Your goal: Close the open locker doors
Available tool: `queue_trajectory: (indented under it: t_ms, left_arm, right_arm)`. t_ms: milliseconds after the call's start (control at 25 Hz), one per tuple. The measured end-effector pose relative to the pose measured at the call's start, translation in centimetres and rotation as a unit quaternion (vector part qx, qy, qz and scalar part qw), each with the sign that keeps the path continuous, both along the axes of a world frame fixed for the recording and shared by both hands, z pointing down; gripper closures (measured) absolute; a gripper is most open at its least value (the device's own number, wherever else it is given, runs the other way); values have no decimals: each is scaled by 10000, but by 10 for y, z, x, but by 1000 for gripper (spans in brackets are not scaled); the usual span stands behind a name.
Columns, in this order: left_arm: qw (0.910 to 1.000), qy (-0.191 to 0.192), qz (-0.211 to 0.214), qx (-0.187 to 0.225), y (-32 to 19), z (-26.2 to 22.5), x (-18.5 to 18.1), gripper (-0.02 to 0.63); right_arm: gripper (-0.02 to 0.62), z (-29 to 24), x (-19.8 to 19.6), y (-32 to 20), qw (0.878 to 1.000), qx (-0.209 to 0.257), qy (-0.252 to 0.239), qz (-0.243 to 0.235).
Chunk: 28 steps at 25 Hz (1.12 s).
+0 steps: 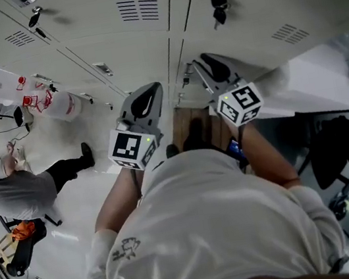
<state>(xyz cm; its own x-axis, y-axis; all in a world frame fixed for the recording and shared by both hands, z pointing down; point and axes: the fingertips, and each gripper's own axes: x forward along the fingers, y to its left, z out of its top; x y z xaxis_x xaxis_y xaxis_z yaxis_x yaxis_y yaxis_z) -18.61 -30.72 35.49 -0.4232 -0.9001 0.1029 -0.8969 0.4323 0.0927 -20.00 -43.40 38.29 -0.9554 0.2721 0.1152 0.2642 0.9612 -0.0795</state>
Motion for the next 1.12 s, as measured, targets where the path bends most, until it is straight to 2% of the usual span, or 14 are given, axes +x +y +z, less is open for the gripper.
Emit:
queue_trajectory:
  t_ms: [200, 520, 960, 1120]
  left_arm:
    - [10000, 5, -18, 22, -1, -1, 0, 611]
    - [9999, -103, 43, 56, 3, -8, 9, 611]
    - [9991, -304, 252, 138, 21, -23, 37, 611]
    - [9991, -260, 285, 177, 32, -25, 47, 611]
  right_arm:
    - [483, 1, 1, 1, 9998, -185, 30, -29]
    - [483, -5, 19, 16, 9999, -96, -77, -117]
    - [483, -21, 64, 44, 9997, 78, -251, -13]
    - [485, -23, 85, 59, 9994, 149, -305, 8]
